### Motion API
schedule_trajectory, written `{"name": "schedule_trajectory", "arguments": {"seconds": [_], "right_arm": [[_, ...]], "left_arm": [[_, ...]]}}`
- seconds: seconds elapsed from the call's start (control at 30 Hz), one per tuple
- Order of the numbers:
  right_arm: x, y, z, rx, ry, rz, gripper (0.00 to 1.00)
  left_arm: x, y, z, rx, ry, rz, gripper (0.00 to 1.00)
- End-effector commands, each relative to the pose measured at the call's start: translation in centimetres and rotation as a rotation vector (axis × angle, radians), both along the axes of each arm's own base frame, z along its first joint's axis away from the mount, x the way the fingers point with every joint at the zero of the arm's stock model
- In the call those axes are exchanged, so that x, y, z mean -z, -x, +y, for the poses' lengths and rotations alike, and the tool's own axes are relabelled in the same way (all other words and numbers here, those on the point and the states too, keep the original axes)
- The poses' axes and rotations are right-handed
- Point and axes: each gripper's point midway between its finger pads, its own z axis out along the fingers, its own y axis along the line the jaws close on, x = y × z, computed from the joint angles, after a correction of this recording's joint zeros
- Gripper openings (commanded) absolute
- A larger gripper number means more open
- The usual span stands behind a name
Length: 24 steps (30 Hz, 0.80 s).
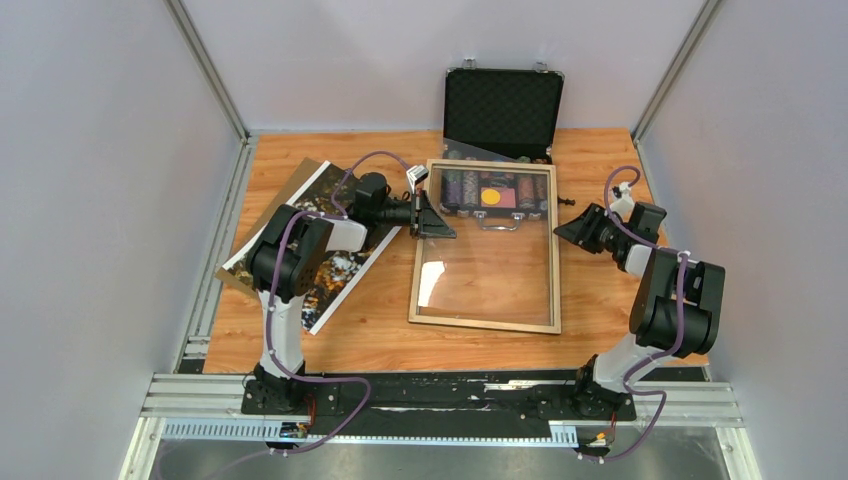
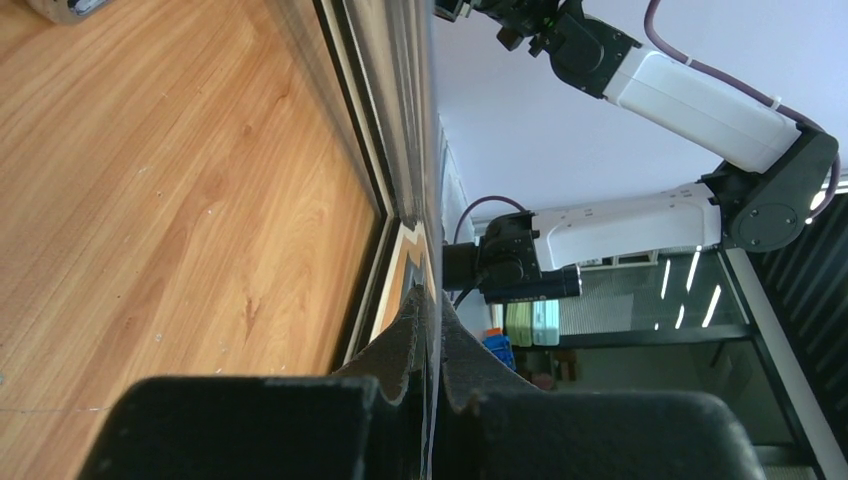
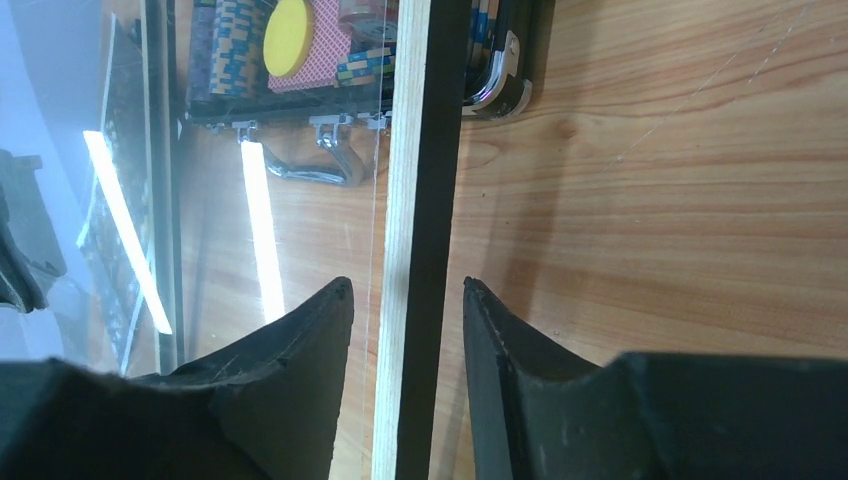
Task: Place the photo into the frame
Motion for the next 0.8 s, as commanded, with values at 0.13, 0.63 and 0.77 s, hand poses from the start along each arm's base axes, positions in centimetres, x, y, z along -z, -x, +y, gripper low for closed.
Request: {"name": "schedule_trajectory", "arguments": {"seconds": [0.13, 0.63, 0.77], "right_arm": [[-1.28, -1.14, -0.14, -0.028, 0.027, -0.061, 0.43], [-1.21, -1.15, -0.03, -0.032, 0.03, -0.059, 0.43], [-1.23, -1.17, 0.03, -0.034, 0.032, -0.06, 0.43]], "left_arm": [[-1.38, -0.19, -0.65, 0.029, 0.032, -0.089, 0.0], [-1.35, -0.42, -1.06, 0.041, 0.03, -0.089, 0.0], [-1.21, -0.46, -1.11, 0.041, 0.028, -0.085, 0.0]]}}
